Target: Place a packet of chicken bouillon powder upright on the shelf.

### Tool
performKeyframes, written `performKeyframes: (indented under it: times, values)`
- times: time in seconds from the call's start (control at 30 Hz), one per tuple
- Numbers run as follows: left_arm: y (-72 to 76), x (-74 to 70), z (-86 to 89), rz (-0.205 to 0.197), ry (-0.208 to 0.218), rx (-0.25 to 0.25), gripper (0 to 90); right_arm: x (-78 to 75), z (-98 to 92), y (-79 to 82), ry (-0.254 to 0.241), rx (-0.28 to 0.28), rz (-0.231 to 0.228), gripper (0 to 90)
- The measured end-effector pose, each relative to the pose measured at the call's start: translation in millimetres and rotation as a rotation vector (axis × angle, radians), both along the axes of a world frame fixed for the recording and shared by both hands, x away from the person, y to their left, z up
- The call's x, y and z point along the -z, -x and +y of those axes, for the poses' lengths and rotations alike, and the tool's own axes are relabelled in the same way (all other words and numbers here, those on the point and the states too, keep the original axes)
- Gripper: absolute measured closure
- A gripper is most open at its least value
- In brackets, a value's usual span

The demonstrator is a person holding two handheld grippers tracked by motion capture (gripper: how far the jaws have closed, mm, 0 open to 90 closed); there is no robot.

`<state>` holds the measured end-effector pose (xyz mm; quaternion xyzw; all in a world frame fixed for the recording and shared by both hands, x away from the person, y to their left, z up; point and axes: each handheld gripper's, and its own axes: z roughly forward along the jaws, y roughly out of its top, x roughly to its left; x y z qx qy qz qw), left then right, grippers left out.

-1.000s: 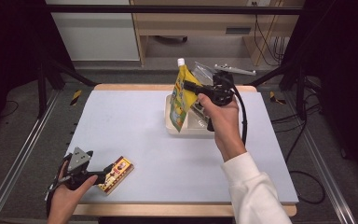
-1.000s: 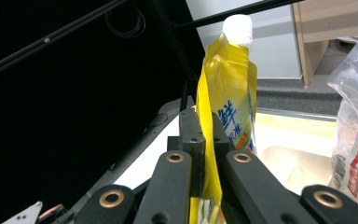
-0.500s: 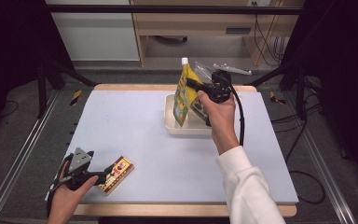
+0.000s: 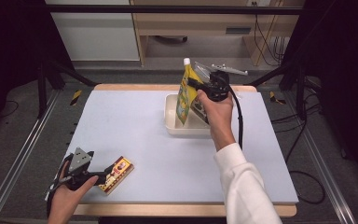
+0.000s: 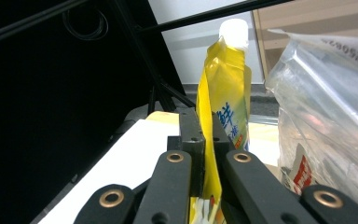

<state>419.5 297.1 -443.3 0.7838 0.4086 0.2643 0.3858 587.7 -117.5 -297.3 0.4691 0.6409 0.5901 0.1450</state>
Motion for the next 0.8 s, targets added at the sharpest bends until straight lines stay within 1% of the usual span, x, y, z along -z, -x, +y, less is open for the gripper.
performKeyframes:
  times: [0.23,0.3,0.67,0.8]
  values:
    - [0.2,0.3,-0.3,-0.001,0.002,0.002,10.3,5.9,3.1,-5.0,0.017,0.001,-0.01,90.0]
    - [0.2,0.4,-0.5,0.0,0.001,0.003,10.3,7.3,3.4,-6.3,0.035,0.007,-0.018,90.0]
    - [0.5,-0.2,-1.0,-0.003,-0.006,0.006,10.3,13.6,-1.8,-10.7,0.055,0.021,-0.03,90.0]
    - [-0.1,1.0,-2.0,0.003,-0.013,0.011,10.3,16.7,-0.1,-11.1,0.063,0.021,-0.032,90.0]
